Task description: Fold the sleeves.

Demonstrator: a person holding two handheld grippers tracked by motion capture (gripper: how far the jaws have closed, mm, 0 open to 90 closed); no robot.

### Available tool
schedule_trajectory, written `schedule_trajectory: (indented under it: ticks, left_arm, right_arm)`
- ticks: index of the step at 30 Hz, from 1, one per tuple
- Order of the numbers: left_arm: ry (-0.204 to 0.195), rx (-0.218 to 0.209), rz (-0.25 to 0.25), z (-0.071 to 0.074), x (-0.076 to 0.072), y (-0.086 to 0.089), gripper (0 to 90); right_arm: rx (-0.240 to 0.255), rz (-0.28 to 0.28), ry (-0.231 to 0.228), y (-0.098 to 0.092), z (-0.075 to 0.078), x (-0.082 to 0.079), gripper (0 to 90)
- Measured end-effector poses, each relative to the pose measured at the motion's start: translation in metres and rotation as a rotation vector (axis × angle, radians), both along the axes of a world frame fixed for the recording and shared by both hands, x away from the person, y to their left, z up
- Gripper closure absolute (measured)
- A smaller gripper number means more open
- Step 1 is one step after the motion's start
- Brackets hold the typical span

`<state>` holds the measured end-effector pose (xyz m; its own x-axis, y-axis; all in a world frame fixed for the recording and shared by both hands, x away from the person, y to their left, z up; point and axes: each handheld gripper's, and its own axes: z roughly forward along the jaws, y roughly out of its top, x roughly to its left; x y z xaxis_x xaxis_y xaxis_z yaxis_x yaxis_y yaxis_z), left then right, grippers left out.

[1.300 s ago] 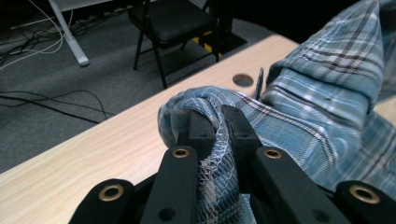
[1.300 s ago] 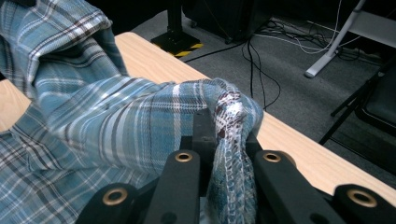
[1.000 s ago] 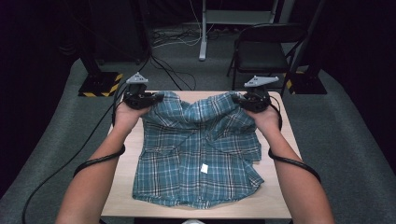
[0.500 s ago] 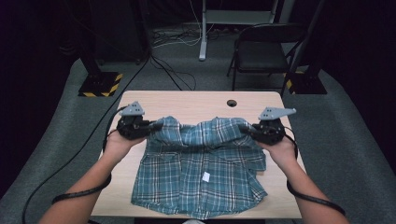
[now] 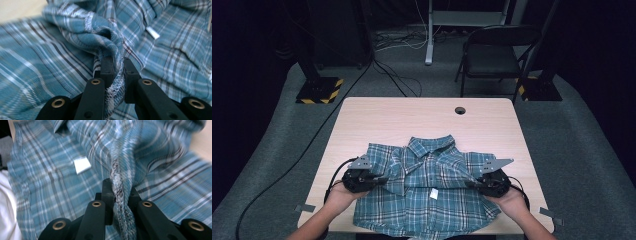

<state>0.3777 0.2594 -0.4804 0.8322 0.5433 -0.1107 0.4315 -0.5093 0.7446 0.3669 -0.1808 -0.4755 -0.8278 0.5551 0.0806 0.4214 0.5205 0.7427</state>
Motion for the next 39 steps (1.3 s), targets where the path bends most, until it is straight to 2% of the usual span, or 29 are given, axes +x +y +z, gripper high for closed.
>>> schedule_trajectory:
  ticks: [3, 8, 10, 14, 17, 19, 23, 25, 26, 30, 33, 34, 35, 36, 37, 38, 39]
  left_arm:
    - [0.01, 0.009, 0.004, -0.011, -0.001, 0.0, 81.8]
    - [0.034, 0.027, 0.006, -0.027, -0.004, 0.0, 81.4]
    - [0.038, 0.061, 0.001, -0.034, -0.006, -0.002, 81.3]
    - [0.042, 0.08, -0.002, -0.039, -0.007, -0.004, 80.9]
    - [0.044, 0.11, -0.001, -0.045, -0.007, -0.007, 80.2]
    - [0.044, 0.112, 0.005, -0.046, -0.005, -0.008, 80.2]
    - [0.046, 0.101, 0.027, -0.046, 0.007, -0.006, 80.2]
    - [0.046, 0.1, 0.045, -0.046, 0.017, -0.006, 80.0]
    - [0.046, 0.1, 0.045, -0.046, 0.017, -0.006, 80.0]
    - [0.021, 0.099, 0.095, -0.045, 0.044, -0.008, 79.5]
    - [0.026, 0.079, 0.134, -0.045, 0.063, -0.006, 78.9]
    - [0.026, 0.079, 0.134, -0.045, 0.063, -0.006, 77.5]
    - [0.047, 0.063, 0.142, -0.043, 0.072, -0.006, 73.5]
    - [0.047, 0.063, 0.142, -0.043, 0.072, -0.006, 65.3]
    - [0.055, 0.055, 0.13, -0.041, 0.075, -0.008, 65.3]
    - [0.031, 0.059, 0.118, -0.033, 0.075, -0.011, 55.2]
    - [0.03, 0.048, 0.112, -0.028, 0.075, -0.011, 50.8]
  right_arm:
    - [-0.018, 0.002, 0.025, 0.0, -0.012, -0.002, 82.8]
    - [-0.018, -0.01, 0.057, -0.001, -0.027, -0.004, 82.8]
    - [-0.03, -0.014, 0.07, -0.001, -0.033, -0.005, 82.7]
    - [-0.043, -0.015, 0.088, -0.001, -0.04, -0.006, 82.4]
    - [-0.055, -0.02, 0.106, -0.002, -0.046, -0.005, 82.2]
    - [-0.064, -0.029, 0.116, -0.001, -0.05, -0.002, 82.3]
    - [-0.056, -0.036, 0.123, -0.001, -0.052, 0.007, 82.7]
    - [-0.06, -0.046, 0.11, -0.001, -0.052, 0.017, 82.3]
    - [-0.063, -0.056, 0.104, -0.001, -0.052, 0.022, 82.1]
    - [-0.057, -0.097, 0.081, 0.0, -0.051, 0.046, 81.2]
    - [-0.046, -0.131, 0.067, 0.002, -0.052, 0.064, 80.3]
    - [-0.045, -0.142, 0.065, 0.003, -0.052, 0.069, 79.4]
    - [-0.042, -0.155, 0.069, 0.004, -0.051, 0.074, 77.4]
    - [-0.042, -0.155, 0.069, 0.004, -0.051, 0.074, 77.4]
    - [-0.042, -0.163, 0.079, 0.005, -0.05, 0.078, 72.1]
    - [-0.04, -0.152, 0.108, 0.007, -0.046, 0.081, 59.4]
    - [-0.036, -0.145, 0.106, 0.007, -0.042, 0.08, 54.8]
